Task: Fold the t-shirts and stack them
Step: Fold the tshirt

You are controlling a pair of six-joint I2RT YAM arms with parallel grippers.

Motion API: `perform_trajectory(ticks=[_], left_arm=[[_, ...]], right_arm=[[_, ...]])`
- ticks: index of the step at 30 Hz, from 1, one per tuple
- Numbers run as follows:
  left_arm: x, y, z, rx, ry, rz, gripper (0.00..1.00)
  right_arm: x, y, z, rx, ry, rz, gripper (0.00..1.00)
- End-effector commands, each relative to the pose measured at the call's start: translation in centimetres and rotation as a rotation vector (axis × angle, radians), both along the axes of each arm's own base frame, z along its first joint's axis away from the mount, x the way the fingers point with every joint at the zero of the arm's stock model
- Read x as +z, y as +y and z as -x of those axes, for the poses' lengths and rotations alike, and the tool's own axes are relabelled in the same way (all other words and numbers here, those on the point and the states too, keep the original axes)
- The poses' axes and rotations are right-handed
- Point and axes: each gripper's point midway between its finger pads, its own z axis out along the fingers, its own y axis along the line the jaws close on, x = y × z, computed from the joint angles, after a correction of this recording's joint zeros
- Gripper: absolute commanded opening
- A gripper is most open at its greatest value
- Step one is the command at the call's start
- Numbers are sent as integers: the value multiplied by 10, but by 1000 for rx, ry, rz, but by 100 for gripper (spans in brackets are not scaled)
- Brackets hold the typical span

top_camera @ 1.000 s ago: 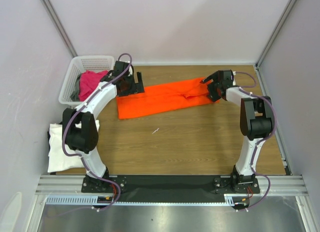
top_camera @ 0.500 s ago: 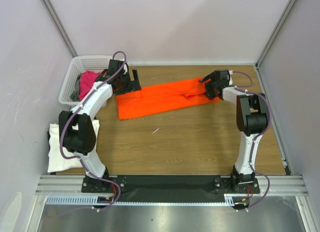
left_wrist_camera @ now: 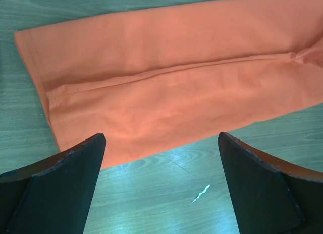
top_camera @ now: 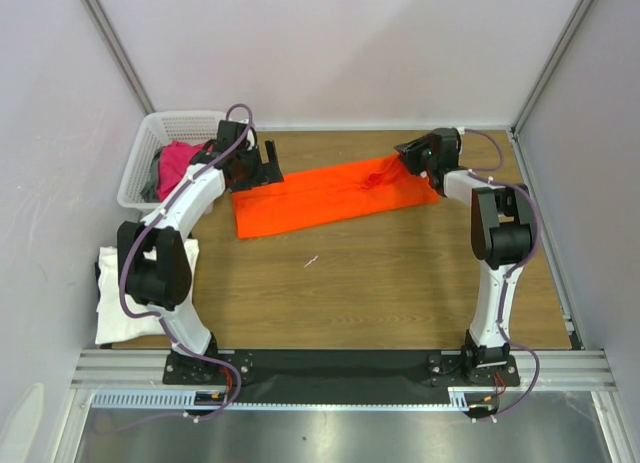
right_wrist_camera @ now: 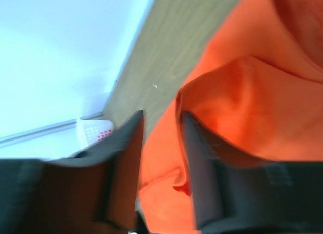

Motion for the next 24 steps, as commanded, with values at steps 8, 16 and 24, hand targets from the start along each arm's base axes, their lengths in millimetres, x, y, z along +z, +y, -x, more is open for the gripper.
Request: perform_trajectory(ticks=[8, 16, 24], left_arm=[[28, -3, 0, -32, -81, 34, 99], [30, -8, -2, -42, -89, 56, 99], [26, -14, -5, -55, -88, 85, 99]], right_arm=[[33, 14, -43, 78, -145, -36, 70], [65, 16, -42, 112, -188, -24, 82], [58, 28, 8, 173, -92, 2, 88]])
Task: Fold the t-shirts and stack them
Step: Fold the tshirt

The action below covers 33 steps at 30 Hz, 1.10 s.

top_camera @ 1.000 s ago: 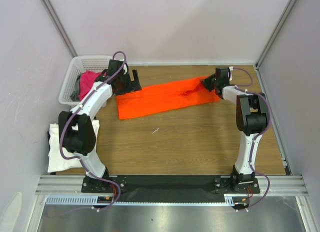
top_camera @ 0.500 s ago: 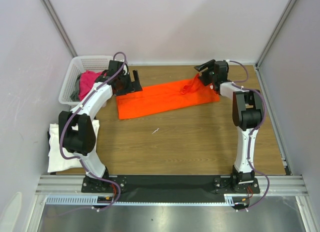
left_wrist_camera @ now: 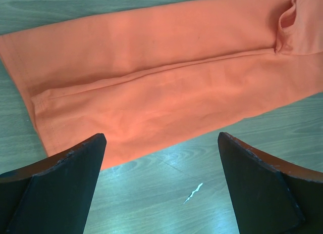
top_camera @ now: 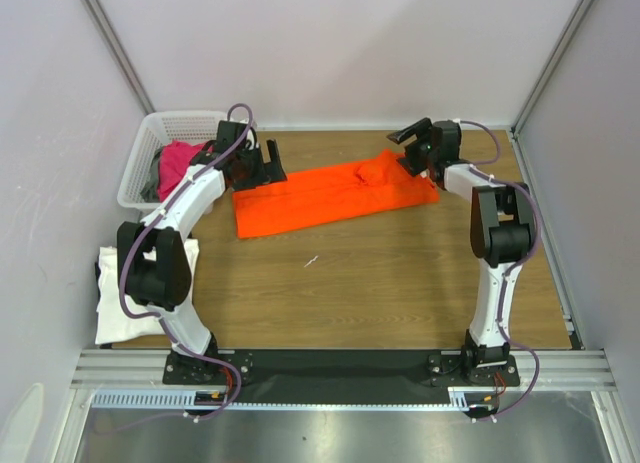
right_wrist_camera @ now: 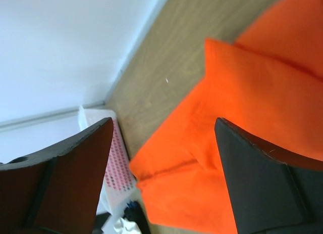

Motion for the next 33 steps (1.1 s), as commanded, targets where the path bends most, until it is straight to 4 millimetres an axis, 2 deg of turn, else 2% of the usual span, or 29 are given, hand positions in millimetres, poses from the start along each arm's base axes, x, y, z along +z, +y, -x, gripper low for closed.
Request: perform_trajectory(ticks=[1, 3, 4, 5, 6, 7, 8, 10, 11, 15, 16, 19, 20, 25, 28, 32, 33], left_arm=[[21, -6, -6, -24, -73, 46, 99], [18, -11, -10, -49, -86, 45, 99], [10, -11, -13, -56, -78, 35, 99], [7, -11, -16, -61, -82, 28, 99], [5, -11, -20, -80, -92, 13, 99], [7, -14, -24, -101, -108, 11, 99], [-1, -15, -29, -115, -105, -5, 98], [-4, -19, -34, -175, -128, -55, 99], [-18, -19, -35, -194, -101, -80, 98], [-55, -13, -29, -269, -35, -172, 98], [-69, -11, -21, -284, -8, -186, 97], [-84, -1, -15, -300, -2, -242, 98], [-87, 0, -16, -302, -4, -253, 98], [-115, 10, -10, -318, 58, -315, 97], [-126, 8, 4, -315, 99, -291, 97], [-136, -7, 29, -250, 174, -212, 97], [-137, -16, 36, -257, 186, -205, 97]], right_arm=[[32, 11, 28, 73, -35, 41, 89], [22, 4, 42, 95, 2, 134, 89], [18, 0, 48, 100, 17, 172, 89], [4, -5, 60, 100, 82, 210, 89], [1, -9, 65, 110, 94, 246, 90], [7, -12, 71, 107, 89, 263, 90], [-3, -15, 79, 104, 114, 288, 90], [-3, -22, 85, 88, 121, 316, 90], [-8, -27, 87, 73, 135, 332, 90], [-19, -23, 80, 74, 152, 320, 90], [-28, -22, 78, 85, 165, 328, 90], [-35, -18, 69, 99, 181, 350, 90], [-50, -18, 69, 112, 210, 361, 90], [-61, -15, 55, 126, 209, 380, 90], [-70, -17, 50, 122, 221, 393, 90], [-72, -16, 37, 122, 199, 400, 90], [-72, -15, 34, 127, 194, 401, 90]])
